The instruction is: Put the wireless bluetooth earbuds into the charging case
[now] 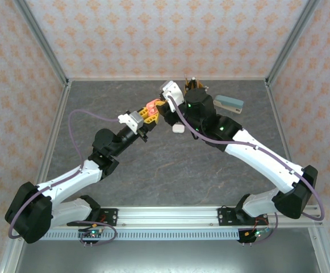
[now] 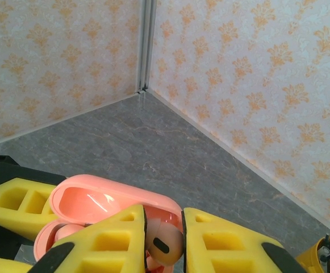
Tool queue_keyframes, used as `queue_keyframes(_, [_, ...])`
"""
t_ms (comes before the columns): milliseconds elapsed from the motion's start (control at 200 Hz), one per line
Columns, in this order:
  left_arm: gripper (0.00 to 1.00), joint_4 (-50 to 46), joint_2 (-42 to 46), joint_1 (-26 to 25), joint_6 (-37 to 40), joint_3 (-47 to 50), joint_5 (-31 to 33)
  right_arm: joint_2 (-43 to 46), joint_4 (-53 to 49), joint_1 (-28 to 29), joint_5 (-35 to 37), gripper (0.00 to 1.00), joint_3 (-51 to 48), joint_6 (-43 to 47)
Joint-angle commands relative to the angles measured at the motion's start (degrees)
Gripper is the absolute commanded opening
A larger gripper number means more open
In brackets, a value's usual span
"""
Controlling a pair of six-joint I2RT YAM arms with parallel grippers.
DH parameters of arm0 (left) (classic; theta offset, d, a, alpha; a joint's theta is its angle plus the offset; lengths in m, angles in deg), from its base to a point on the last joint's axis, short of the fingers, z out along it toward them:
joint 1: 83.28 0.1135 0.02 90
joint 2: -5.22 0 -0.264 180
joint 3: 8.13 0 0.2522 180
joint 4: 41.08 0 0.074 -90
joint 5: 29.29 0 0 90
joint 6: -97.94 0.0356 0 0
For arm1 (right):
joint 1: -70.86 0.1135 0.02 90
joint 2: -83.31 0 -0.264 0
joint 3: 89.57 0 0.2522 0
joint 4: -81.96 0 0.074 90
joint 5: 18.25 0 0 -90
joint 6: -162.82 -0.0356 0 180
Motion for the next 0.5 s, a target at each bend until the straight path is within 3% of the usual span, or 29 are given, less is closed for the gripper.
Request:
queue_keyframes(0, [0.0,3.96,0.53,-0.18,1.38,-2.19,-1.16,1.4,-0.36,0.29,0.19,0.19,-1.68,1.44])
queue_keyframes(490, [0.0,3.96,0.02,-0.18,1.55,-2.36,-1.25,2.98,0.25,0.35,0.53,0.3,-2.5,0.36])
